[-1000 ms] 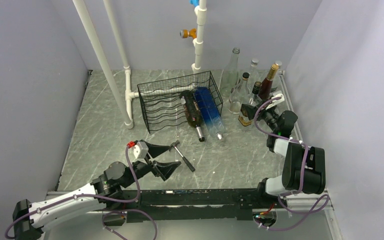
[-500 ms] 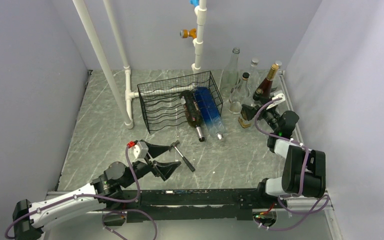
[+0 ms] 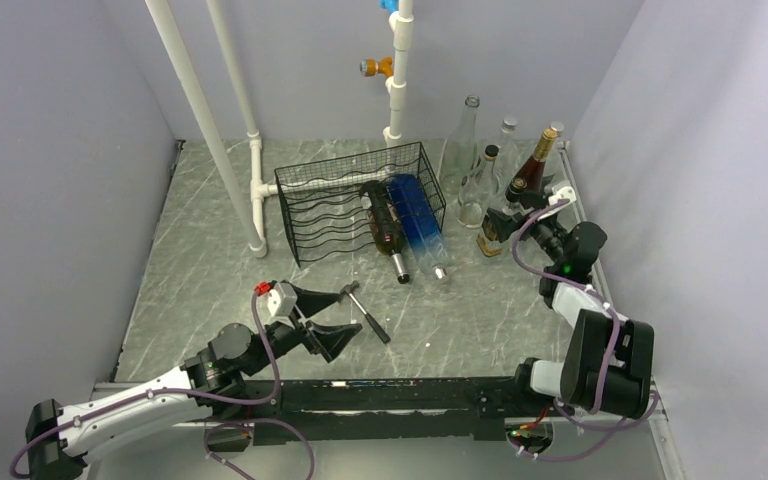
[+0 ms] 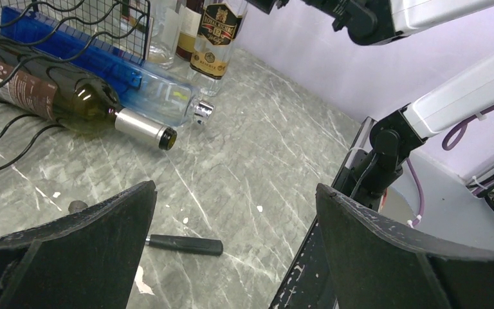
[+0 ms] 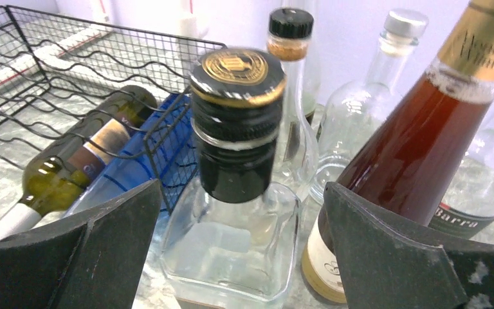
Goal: Take the wine bottle off the wine rack
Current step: Place the wine bottle at the center of the board, then pick up the wine bottle from the wine rack.
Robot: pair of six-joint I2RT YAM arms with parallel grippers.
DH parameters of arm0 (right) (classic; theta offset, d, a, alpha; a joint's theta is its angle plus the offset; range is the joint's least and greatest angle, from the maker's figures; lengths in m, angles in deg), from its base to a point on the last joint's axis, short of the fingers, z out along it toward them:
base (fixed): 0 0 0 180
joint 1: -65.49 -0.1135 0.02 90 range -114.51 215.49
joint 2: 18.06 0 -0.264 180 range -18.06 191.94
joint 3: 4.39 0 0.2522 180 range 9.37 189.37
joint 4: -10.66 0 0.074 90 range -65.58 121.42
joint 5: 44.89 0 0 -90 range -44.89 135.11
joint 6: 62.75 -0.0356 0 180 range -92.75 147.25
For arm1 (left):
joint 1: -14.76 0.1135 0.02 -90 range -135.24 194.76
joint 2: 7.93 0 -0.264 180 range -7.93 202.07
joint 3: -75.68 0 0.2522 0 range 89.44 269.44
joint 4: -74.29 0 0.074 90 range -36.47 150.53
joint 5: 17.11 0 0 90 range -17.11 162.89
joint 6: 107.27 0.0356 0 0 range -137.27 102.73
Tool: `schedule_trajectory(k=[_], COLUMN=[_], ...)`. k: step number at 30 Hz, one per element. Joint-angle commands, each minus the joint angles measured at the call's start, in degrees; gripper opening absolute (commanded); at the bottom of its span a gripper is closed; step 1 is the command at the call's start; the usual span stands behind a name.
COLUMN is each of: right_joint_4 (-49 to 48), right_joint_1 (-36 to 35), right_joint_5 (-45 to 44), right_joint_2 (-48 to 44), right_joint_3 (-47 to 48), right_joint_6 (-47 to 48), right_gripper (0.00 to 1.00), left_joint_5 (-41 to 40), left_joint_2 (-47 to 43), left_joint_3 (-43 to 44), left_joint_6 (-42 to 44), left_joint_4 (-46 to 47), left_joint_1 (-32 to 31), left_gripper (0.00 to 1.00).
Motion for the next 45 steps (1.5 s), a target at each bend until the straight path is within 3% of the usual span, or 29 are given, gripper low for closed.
schedule_trajectory(k=[1, 8, 21, 31, 45], right_joint_4=[7.91, 28.19, 66.58, 85.29, 107.59], right_joint_1=[0.82, 1.32, 1.38, 1.41, 1.40], right_joint_5=[4.54, 10.33, 7.86, 9.51, 25.98], right_joint_2=[-5.48, -10.05, -14.74, -17.61, -23.54], right_joint_3=[4.41, 11.77, 31.12, 42.09, 42.35], right_joint_6=[3.63, 10.62, 27.29, 32.83, 48.39], right_gripper=[1.00, 1.00, 1.00, 1.00, 1.00], left_joint_5=[0.90, -1.57, -2.33, -2.51, -3.14], left_joint_2=[-0.70, 0.02, 0.26, 3.66, 4.48], left_joint_3=[2.50, 5.35, 8.07, 9.59, 10.46], left_joint_6=[-1.15, -4.09, -5.66, -6.47, -8.90], left_joint_4=[-0.62, -6.21, -10.56, -9.88, -10.65], left_joint_1=[-0.21, -0.21, -0.21, -0.21, -0.21], left_gripper=[0.99, 0.99, 0.99, 1.00, 0.99])
